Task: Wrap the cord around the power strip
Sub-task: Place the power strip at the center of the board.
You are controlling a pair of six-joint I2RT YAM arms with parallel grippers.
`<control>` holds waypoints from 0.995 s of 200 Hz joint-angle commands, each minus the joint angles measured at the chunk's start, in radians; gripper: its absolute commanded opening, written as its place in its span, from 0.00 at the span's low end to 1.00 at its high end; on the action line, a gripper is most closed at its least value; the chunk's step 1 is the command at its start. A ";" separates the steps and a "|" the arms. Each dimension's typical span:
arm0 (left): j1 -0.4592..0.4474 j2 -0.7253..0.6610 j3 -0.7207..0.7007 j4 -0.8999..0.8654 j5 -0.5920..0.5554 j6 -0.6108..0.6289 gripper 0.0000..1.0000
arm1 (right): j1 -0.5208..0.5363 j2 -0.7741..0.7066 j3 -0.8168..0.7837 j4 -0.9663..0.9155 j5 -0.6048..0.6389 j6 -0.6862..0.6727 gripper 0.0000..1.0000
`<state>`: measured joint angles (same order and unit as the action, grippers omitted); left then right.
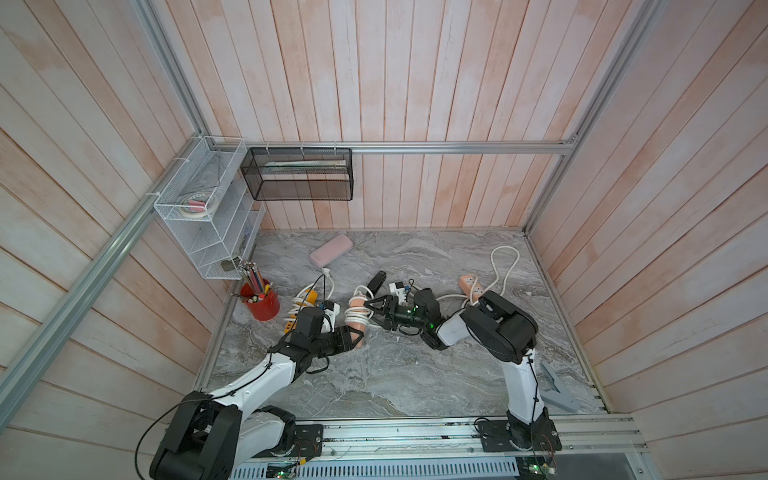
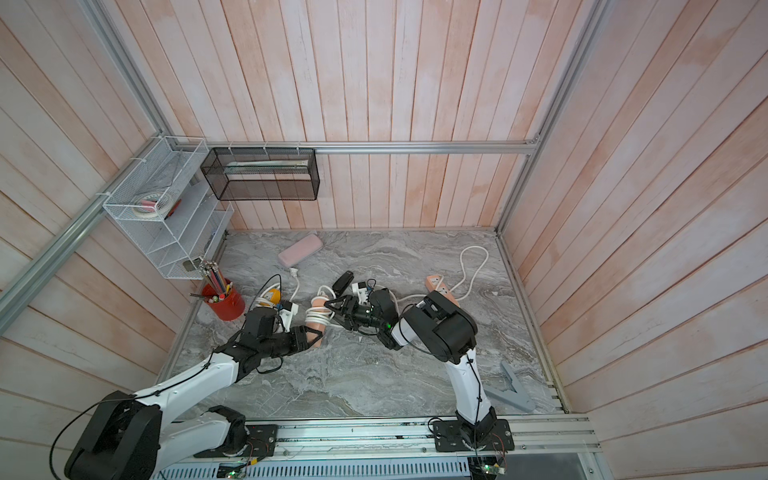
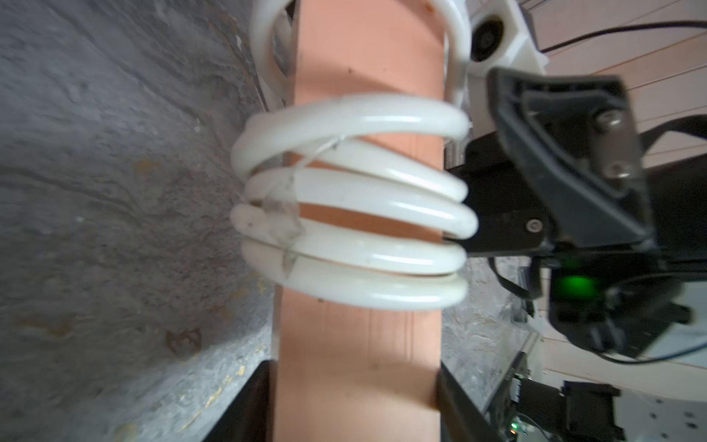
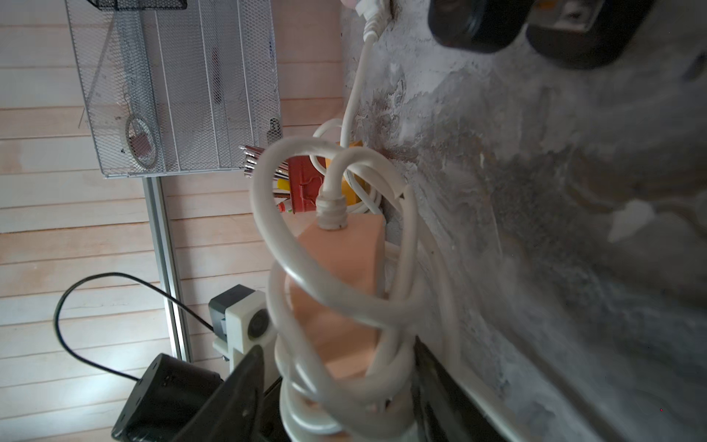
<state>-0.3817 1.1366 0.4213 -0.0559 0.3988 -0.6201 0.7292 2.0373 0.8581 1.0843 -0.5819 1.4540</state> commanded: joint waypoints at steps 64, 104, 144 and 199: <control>-0.245 0.202 0.094 -0.205 -0.474 0.037 0.21 | -0.067 -0.354 0.064 -0.791 0.292 -0.491 0.70; -0.250 0.166 0.137 -0.249 -0.494 0.041 0.47 | -0.077 -0.349 0.069 -0.832 0.317 -0.530 0.70; -0.247 0.151 0.190 -0.303 -0.486 0.053 0.66 | -0.081 -0.351 0.103 -0.893 0.369 -0.587 0.70; -0.230 0.086 0.229 -0.327 -0.440 0.071 0.80 | -0.088 -0.347 0.136 -0.951 0.387 -0.641 0.70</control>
<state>-0.6189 1.2629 0.6014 -0.3614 -0.0597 -0.5701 0.6498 1.6848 0.9699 0.1829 -0.2207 0.8551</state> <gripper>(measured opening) 0.785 0.701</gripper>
